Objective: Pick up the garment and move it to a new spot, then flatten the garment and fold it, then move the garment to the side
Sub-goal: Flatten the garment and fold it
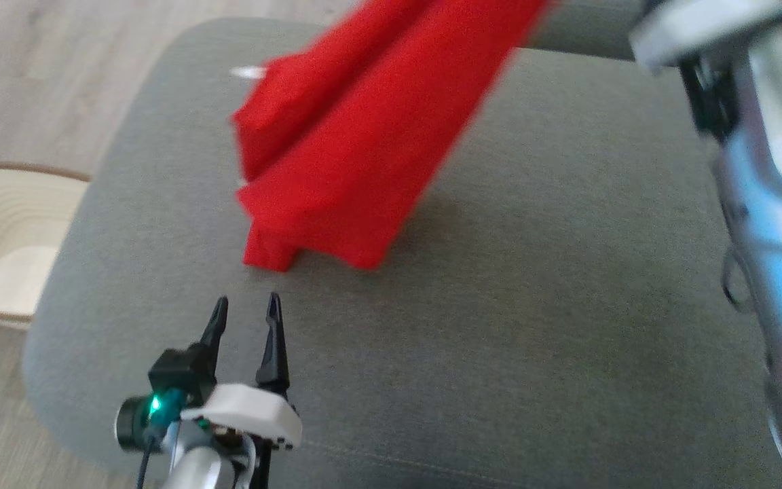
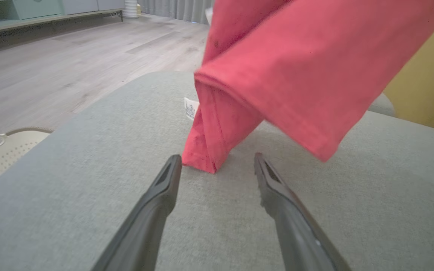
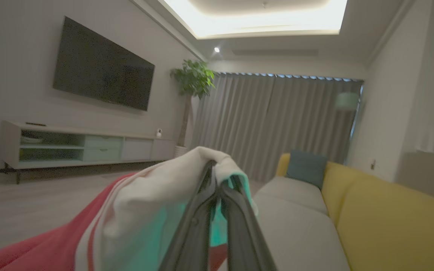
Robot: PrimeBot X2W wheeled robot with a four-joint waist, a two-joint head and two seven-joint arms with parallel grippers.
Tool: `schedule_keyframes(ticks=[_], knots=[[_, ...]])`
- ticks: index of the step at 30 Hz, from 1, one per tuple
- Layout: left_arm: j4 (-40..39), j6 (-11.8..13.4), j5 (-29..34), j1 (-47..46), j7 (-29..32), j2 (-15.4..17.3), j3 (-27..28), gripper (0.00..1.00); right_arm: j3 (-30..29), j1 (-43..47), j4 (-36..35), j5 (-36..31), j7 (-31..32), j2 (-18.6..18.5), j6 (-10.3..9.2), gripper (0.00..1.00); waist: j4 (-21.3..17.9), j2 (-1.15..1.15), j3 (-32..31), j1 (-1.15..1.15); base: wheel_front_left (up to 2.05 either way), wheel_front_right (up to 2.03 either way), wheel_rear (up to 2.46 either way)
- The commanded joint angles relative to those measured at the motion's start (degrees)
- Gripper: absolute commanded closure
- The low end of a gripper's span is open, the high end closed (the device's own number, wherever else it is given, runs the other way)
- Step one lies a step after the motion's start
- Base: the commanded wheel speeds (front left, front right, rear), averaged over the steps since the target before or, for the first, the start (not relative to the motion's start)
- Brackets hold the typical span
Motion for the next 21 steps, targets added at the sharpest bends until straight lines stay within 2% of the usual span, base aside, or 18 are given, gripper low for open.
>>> schedule_keyframes(ticks=[1,5,6,11,12,13,21], knots=[[-2.09,0.09,0.69,-3.76,-0.32,0.08,1.45,0.00,-1.79,3.28,-0.71,-0.20,-0.13,-1.24,0.00,1.00,-3.66,0.00,2.26,0.00,0.00,0.00,0.00],[-1.93,-0.45,1.42,-6.01,-0.32,0.08,0.86,0.00,-7.56,14.92,1.70,-0.51,-0.13,-4.96,0.00,1.00,-6.86,0.00,3.96,0.00,0.00,0.00,0.00],[-1.93,-0.45,1.42,-6.01,-0.32,0.08,0.86,0.00,-7.56,14.92,1.70,-0.51,-0.13,-4.96,0.00,1.00,-6.86,0.00,3.96,0.00,0.00,0.00,0.00],[-1.15,-0.89,2.05,-7.59,-0.32,0.08,0.47,0.00,-13.80,27.18,2.82,-1.35,-0.13,-4.51,0.00,0.99,-10.52,0.00,5.07,0.00,0.00,0.00,0.00],[-0.92,-1.01,2.18,-7.78,-0.32,0.08,0.47,0.00,-14.72,28.90,2.76,-1.49,-0.13,-3.85,0.00,0.13,-11.22,0.00,5.18,0.00,0.00,0.00,0.00],[-0.72,-1.17,2.37,-7.99,-0.32,0.08,0.52,0.00,-15.51,30.23,2.45,-1.65,-0.13,-3.14,0.00,0.00,-11.93,0.00,5.34,0.00,0.00,0.00,0.00],[0.94,-2.00,2.83,-9.10,-0.32,0.08,0.89,0.00,-17.43,35.30,-3.97,-3.57,-0.13,2.54,0.00,0.00,-16.50,0.00,5.47,0.00,0.00,0.00,0.00]])
